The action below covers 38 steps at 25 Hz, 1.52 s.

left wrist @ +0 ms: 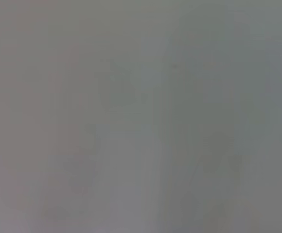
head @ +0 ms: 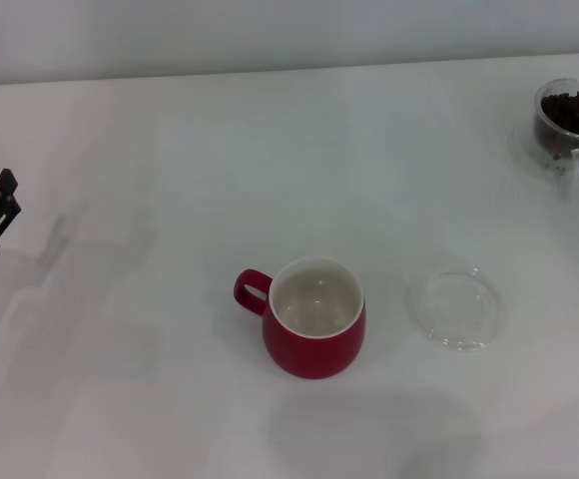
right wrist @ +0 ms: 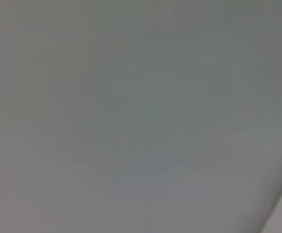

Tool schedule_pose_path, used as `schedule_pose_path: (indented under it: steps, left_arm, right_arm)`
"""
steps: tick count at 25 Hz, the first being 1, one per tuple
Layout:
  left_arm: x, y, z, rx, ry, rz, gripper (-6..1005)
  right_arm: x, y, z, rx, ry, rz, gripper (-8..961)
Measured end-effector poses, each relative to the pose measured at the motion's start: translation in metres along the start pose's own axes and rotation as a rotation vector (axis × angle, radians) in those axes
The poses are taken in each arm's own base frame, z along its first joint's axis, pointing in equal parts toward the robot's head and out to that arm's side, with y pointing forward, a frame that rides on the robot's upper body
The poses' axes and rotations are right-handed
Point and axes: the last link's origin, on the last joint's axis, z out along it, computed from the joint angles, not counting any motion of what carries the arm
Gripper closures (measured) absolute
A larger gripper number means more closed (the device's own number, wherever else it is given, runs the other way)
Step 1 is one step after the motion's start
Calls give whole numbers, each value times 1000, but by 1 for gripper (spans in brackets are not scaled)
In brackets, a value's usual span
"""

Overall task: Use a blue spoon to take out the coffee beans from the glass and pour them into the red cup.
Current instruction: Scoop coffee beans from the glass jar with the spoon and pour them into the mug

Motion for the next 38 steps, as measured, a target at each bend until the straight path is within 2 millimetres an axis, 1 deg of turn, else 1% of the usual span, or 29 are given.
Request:
schedule_pose_path:
  steps: [5, 17, 21, 23, 30, 33, 38]
  left_arm:
    - [1, 0, 2, -3, 3, 1, 138]
    - [1, 2, 3, -6, 6, -3, 138]
    - [1, 3, 3, -6, 5, -4, 138]
    - [1, 3, 3, -6, 5, -4, 138]
    - [1, 3, 3, -6, 5, -4, 137]
    - [1, 3, 3, -6, 5, -4, 137]
    - [1, 2, 3, -5, 5, -3, 137]
  right_arm:
    - [-3, 4, 0, -19, -5, -42, 810]
    - [-9, 1, -1, -13, 5, -54, 810]
    - [-11, -3, -5, -1, -9, -3, 810]
    - [-11, -8, -9, 8, -21, 58, 810]
    - [-12, -10, -13, 0, -17, 155, 810]
    - [-10, -9, -13, -11, 0, 191, 810]
    - [-8, -1, -12, -56, 22, 225, 810]
